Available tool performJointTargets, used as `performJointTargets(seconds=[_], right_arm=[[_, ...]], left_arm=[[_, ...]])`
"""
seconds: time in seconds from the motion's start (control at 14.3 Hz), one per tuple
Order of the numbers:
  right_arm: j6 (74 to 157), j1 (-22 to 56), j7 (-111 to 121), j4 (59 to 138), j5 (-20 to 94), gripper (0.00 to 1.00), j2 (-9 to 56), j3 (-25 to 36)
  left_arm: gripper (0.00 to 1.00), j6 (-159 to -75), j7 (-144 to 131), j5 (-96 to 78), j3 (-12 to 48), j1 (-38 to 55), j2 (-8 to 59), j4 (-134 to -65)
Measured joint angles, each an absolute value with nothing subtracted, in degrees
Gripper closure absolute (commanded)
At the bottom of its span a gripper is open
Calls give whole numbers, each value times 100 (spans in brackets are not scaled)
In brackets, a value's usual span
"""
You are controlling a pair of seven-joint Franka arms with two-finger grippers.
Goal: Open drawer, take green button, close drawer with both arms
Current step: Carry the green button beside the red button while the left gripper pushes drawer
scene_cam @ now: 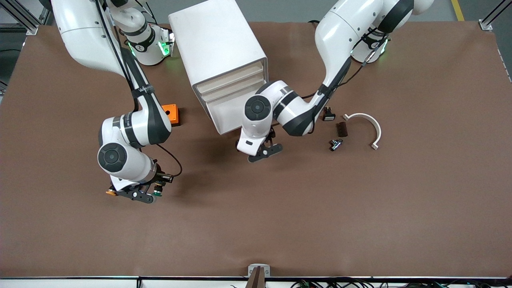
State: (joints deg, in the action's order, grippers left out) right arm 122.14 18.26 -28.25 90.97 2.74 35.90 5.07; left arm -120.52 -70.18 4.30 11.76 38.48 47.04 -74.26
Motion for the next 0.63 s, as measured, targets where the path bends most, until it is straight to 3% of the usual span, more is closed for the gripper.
performJointTargets(seconds=[0.63], right_arm=[[13247,1433,-2118,9609,303,100,3883,490]], left_arm=[[0,-11956,-7332,307,1190,4253,4744,-7555]])
